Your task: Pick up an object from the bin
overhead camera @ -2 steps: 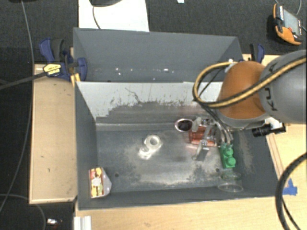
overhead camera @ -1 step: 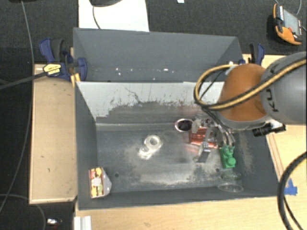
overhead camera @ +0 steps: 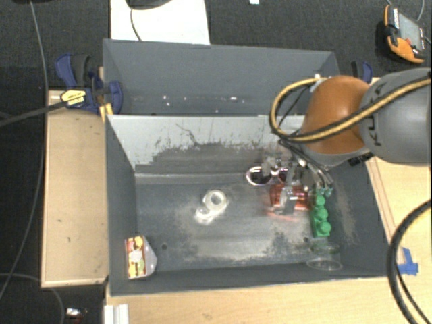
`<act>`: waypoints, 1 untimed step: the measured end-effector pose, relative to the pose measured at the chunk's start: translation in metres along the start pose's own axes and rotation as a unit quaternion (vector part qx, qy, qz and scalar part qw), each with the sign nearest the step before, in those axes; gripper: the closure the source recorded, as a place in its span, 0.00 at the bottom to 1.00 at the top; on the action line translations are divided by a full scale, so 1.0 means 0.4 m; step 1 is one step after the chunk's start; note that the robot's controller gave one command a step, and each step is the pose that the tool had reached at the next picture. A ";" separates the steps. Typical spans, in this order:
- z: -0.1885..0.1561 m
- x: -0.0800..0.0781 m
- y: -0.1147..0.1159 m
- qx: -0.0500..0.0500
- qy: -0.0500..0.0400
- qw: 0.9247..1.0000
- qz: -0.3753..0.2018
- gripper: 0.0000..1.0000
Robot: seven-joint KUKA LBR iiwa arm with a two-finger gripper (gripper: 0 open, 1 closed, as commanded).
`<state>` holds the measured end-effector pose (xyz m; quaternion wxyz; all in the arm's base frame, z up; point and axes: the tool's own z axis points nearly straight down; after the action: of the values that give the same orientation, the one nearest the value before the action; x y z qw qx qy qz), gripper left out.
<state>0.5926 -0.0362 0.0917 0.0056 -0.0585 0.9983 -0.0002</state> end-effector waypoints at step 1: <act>-0.008 0.080 -0.012 0.000 0.004 0.997 0.074 0.00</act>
Offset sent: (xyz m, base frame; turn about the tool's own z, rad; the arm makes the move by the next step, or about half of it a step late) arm -0.0149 -0.0153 -0.0083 0.0452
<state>0.5615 -0.0445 0.0946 0.0014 0.0159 0.9999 0.0000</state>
